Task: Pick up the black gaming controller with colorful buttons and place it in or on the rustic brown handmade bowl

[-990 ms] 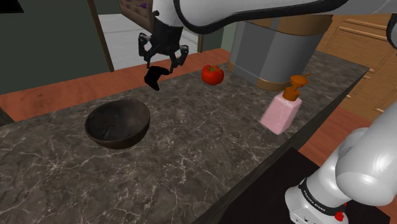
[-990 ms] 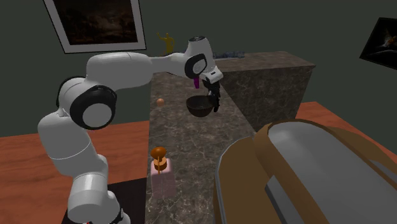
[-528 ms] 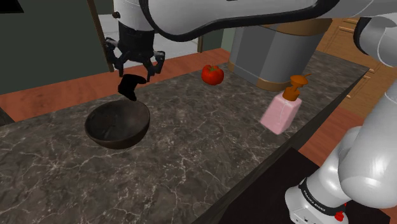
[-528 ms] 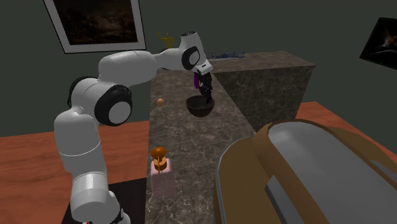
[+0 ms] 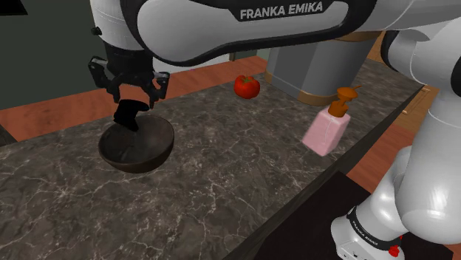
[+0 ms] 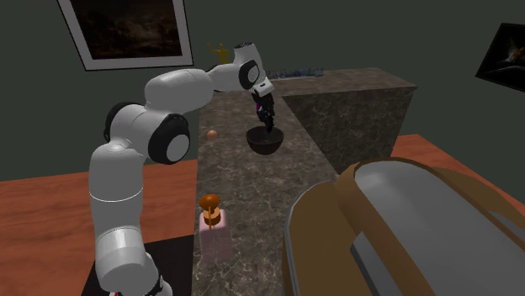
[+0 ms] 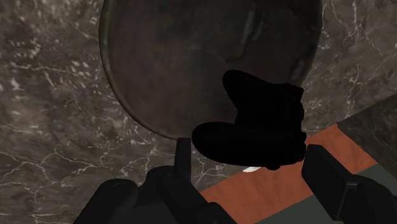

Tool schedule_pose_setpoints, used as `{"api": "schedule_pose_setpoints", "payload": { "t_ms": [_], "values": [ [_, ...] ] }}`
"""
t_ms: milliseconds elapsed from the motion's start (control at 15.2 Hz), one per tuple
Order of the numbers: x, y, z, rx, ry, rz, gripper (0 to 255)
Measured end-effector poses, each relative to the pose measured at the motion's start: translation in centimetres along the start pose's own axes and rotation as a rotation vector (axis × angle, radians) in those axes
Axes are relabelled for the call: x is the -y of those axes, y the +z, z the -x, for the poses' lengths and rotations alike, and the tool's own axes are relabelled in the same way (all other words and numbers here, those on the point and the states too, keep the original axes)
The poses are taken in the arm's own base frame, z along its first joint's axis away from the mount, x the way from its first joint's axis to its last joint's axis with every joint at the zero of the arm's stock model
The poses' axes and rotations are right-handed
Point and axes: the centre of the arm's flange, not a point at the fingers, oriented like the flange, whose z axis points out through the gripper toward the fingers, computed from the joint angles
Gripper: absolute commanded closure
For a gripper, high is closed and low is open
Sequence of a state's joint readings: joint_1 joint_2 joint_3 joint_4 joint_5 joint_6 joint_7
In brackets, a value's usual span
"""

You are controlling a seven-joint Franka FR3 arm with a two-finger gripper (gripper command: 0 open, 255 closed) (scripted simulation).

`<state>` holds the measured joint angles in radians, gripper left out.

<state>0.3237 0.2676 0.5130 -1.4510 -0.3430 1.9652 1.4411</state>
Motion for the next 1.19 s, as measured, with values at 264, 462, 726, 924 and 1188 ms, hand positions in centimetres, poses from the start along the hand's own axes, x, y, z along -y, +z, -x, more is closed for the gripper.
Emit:
{"api": "schedule_pose_setpoints", "payload": {
  "t_ms": [264,462,726,924,1188],
  "values": [
    [-0.4,2.0,0.4,0.0,0.001,0.0,255],
    [-0.7,3.4,0.8,0.0,0.001,0.0,255],
    [-1.4,5.5,1.3,0.0,0.0,0.0,255],
    [-1.4,6.0,1.5,0.0,0.0,0.0,255],
    [-1.5,6.0,1.5,0.0,0.001,0.0,0]
  ]
}}
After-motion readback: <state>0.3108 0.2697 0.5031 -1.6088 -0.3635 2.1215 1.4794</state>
